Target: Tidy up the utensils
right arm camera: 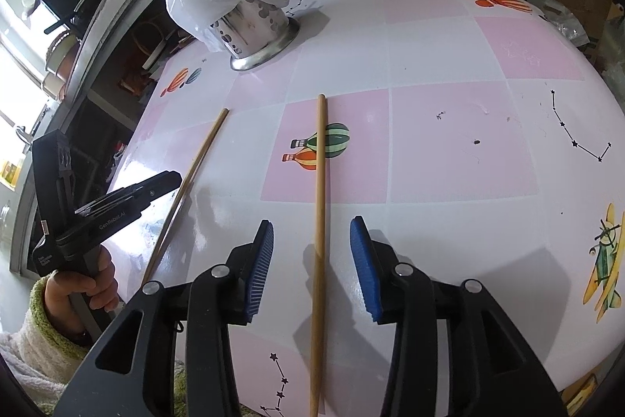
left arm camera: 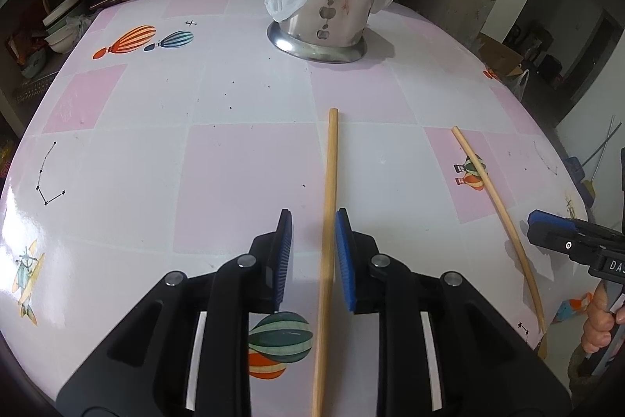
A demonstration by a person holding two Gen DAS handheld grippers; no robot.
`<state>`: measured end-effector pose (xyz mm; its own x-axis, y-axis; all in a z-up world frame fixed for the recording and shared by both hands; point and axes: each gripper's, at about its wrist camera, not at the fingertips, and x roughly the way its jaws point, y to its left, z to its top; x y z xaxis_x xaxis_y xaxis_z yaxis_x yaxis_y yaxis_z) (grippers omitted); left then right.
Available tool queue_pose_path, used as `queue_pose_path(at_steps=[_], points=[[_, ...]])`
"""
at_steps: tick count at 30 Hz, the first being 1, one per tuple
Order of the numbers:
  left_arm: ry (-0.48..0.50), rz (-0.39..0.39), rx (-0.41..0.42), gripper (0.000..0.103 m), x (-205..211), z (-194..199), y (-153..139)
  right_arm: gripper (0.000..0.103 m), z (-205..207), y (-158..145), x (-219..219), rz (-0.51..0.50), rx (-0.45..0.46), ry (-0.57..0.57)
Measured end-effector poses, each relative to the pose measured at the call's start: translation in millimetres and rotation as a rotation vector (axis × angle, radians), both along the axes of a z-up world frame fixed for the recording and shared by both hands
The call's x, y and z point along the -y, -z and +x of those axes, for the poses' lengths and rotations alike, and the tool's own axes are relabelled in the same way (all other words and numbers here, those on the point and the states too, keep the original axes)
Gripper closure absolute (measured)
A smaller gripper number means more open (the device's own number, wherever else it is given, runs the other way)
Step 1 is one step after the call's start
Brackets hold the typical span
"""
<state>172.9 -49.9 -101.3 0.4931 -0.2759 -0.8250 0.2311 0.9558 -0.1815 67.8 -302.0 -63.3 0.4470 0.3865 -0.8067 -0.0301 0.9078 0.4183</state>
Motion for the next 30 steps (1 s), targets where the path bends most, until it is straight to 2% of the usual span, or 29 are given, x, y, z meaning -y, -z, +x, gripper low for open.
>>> queue_pose_path(at_steps=[3, 10, 30], points=[[-0.002, -0.002, -0.003, 0.078, 0, 1, 0, 0.062, 0, 0, 0, 0.004, -0.001, 0.000], [0.003, 0.004, 0.000, 0.077, 1, 2, 0, 0.062, 1, 0, 1, 0.013, -0.002, -0.002], [0.122, -0.002, -0.017, 0.076, 15, 48, -13, 0.062, 4, -1, 0, 0.013, 0.009, -0.005]])
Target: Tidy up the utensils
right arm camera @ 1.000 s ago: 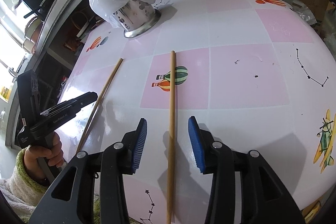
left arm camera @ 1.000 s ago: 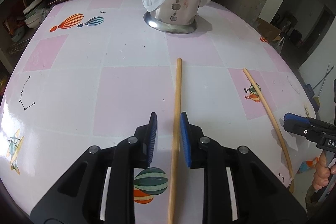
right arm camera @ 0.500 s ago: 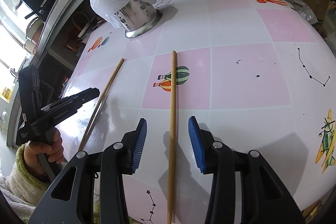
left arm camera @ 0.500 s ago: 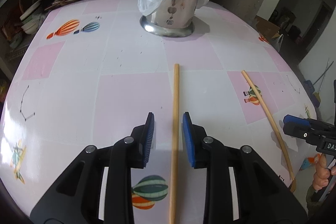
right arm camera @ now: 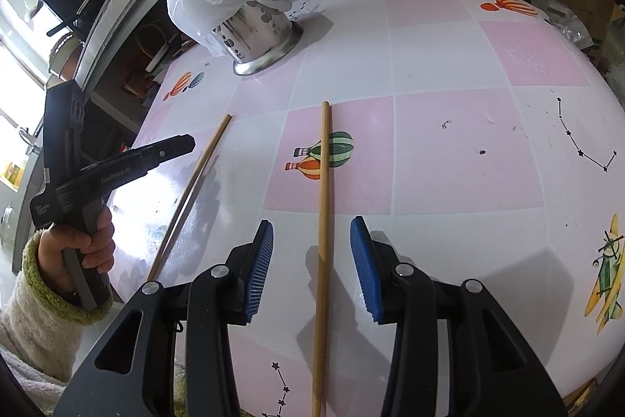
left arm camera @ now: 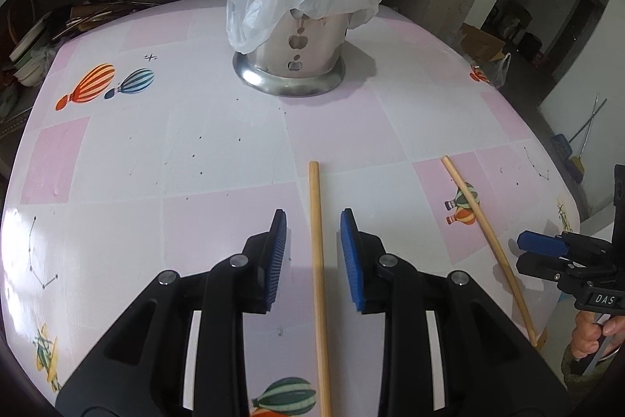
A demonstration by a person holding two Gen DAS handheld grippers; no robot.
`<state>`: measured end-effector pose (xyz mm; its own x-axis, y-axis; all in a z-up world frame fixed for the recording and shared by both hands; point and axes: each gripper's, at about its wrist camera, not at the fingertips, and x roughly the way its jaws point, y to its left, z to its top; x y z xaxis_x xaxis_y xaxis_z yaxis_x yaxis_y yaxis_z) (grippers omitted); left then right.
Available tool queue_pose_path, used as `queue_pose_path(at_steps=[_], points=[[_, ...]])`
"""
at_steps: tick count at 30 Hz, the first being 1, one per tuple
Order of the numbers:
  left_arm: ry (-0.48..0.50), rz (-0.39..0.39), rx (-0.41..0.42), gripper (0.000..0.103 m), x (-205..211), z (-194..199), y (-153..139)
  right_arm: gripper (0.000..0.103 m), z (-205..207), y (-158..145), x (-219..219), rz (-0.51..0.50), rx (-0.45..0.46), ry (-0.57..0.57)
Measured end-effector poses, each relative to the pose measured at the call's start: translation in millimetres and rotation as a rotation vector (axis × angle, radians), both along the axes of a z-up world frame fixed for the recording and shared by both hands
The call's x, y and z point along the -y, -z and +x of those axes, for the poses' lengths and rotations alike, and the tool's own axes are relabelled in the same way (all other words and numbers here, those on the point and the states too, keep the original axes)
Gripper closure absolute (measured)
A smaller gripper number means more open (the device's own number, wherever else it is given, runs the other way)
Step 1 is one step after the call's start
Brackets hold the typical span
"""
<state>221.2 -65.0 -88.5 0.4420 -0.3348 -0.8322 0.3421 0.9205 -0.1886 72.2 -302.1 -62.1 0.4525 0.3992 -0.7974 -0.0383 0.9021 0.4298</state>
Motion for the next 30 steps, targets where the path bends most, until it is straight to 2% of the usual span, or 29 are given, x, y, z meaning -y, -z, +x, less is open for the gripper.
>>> queue_pose_path(at_steps=[10, 18, 22, 30], points=[[0.043, 0.034, -0.024, 0.076, 15, 18, 12, 0.062, 3, 2, -1, 0.002, -0.005, -0.002], [0.058, 0.142, -0.008, 0.077, 32, 29, 20, 0.062, 4, 3, -2, 0.003, -0.005, 0.001], [0.061, 0.188, 0.006, 0.082, 38, 29, 21, 0.062, 4, 3, -2, 0.005, -0.003, 0.000], [0.074, 0.194, -0.029, 0.083, 39, 24, 19, 0.062, 6, 2, 1, 0.015, 0.003, 0.003]])
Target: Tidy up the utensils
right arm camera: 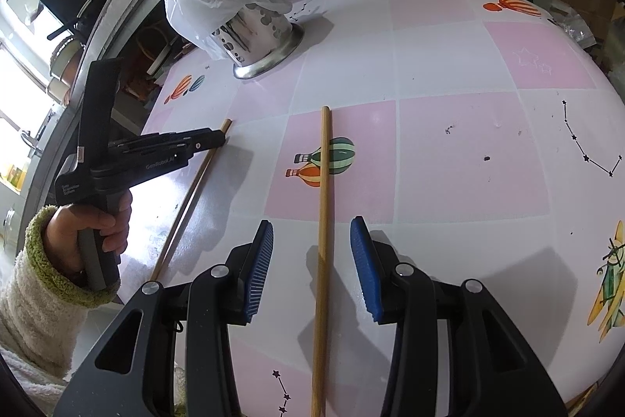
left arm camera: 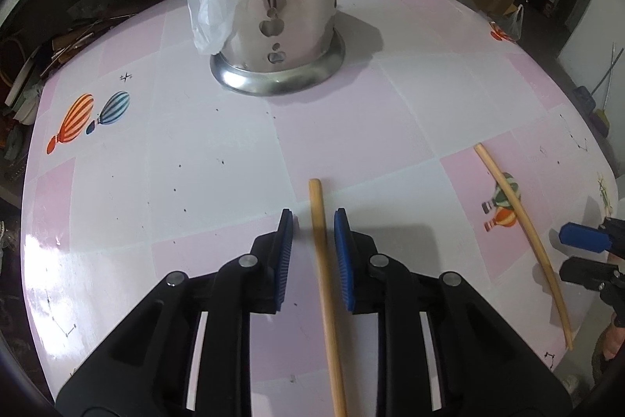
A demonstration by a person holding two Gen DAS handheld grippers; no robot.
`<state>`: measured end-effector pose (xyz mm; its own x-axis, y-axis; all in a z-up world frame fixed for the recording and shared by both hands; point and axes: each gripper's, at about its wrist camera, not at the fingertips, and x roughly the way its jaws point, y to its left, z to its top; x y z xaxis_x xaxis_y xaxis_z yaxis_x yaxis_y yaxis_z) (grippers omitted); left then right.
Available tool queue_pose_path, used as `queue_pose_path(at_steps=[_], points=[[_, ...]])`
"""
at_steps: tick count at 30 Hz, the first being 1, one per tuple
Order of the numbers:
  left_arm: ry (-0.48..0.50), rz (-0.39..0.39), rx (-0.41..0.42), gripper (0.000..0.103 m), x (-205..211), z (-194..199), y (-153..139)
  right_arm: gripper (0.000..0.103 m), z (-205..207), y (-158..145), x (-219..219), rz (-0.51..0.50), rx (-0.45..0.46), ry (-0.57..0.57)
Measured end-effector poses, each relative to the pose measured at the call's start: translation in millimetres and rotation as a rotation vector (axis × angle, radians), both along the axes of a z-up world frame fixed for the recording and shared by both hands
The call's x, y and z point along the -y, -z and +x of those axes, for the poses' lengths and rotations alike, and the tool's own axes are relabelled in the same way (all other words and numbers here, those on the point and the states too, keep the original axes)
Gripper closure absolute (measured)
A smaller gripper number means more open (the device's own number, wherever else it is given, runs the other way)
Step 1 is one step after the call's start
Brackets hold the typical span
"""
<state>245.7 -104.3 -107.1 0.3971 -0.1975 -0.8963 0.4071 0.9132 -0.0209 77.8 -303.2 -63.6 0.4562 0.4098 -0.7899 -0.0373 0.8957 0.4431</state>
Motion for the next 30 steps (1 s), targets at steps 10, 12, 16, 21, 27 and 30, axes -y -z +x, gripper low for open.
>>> queue_pose_path(at_steps=[10, 12, 16, 21, 27, 30], points=[[0.041, 0.040, 0.018, 0.089, 5, -9, 1, 0.062, -1, -2, 0, 0.005, 0.008, -0.001], [0.052, 0.046, 0.022, 0.094, 7, -11, 1, 0.062, -1, -2, 1, 0.006, 0.010, 0.000], [0.049, 0.049, 0.031, 0.096, 7, -14, 1, 0.062, -2, -4, 0, 0.006, 0.016, 0.000], [0.032, 0.041, 0.051, 0.098, 5, -19, 1, 0.062, -4, -7, 1, 0.004, 0.022, 0.001], [0.025, 0.023, 0.069, 0.098, 3, -22, -5, 0.062, -4, -10, 3, 0.001, 0.029, 0.009], [0.013, -0.006, 0.109, 0.098, 0, -24, -21, 0.062, -5, -10, 4, 0.001, 0.031, 0.013]])
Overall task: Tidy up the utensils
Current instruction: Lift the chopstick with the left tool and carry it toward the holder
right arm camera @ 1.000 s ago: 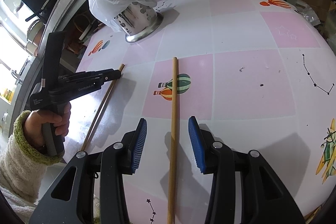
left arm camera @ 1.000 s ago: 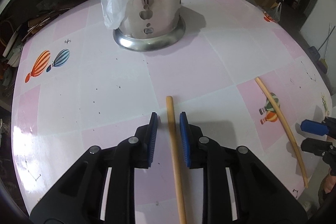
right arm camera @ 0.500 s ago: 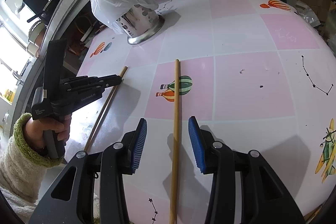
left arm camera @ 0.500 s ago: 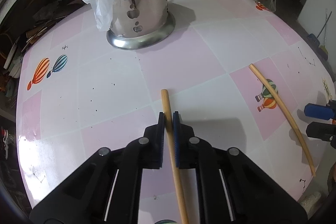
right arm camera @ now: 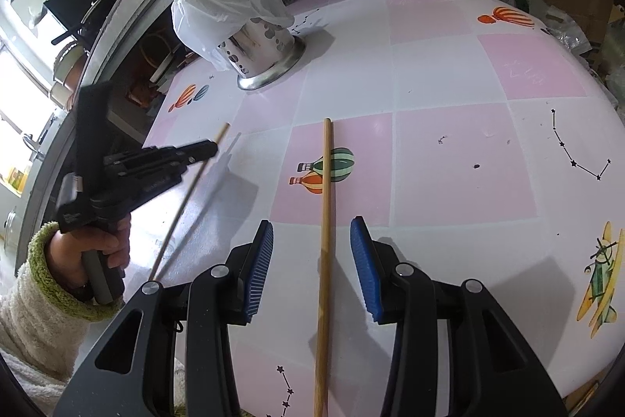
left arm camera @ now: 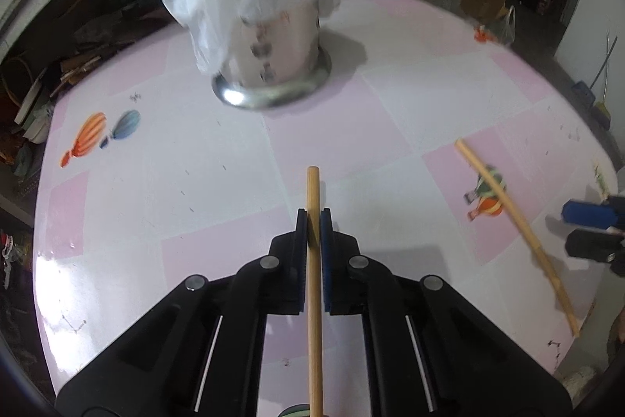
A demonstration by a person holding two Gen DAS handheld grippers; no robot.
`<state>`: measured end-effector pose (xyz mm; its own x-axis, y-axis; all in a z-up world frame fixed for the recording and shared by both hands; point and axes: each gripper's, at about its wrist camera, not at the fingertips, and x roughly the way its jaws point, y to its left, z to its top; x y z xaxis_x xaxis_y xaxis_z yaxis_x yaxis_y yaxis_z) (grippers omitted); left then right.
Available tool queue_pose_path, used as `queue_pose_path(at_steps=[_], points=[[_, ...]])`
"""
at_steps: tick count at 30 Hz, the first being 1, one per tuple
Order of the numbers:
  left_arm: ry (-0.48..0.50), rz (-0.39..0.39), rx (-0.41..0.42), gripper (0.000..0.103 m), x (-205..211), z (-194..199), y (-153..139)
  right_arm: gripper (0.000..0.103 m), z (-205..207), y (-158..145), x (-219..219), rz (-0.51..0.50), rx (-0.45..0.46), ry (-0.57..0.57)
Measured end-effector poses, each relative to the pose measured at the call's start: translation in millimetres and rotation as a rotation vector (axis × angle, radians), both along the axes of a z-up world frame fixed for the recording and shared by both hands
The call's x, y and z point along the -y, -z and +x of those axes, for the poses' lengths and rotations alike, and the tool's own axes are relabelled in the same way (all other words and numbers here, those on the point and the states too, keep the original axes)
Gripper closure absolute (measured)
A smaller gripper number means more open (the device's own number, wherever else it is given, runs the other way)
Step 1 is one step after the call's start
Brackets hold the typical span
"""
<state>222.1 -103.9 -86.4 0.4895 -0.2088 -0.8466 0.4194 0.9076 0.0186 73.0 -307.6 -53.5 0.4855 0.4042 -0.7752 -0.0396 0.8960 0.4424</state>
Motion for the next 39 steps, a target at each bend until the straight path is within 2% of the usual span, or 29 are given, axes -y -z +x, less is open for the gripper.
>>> queue_pose_path(at_steps=[8, 12, 18, 29, 39], points=[[-0.043, -0.147, 0.122, 0.098, -26, -10, -57, 0.062, 0, 1, 4, -0.005, 0.005, 0.006], [-0.073, -0.181, 0.186, 0.098, -39, -19, -86, 0.062, 4, 0, 9, -0.007, 0.016, 0.010], [-0.123, -0.220, 0.263, 0.098, -54, -26, -113, 0.062, 31, -5, 1, -0.046, 0.046, -0.035], [-0.178, -0.227, 0.299, 0.098, -65, -25, -118, 0.079, 83, 9, -37, -0.227, 0.012, -0.148], [-0.197, -0.243, 0.317, 0.098, -67, -22, -116, 0.089, 93, 20, -53, -0.347, -0.030, -0.197]])
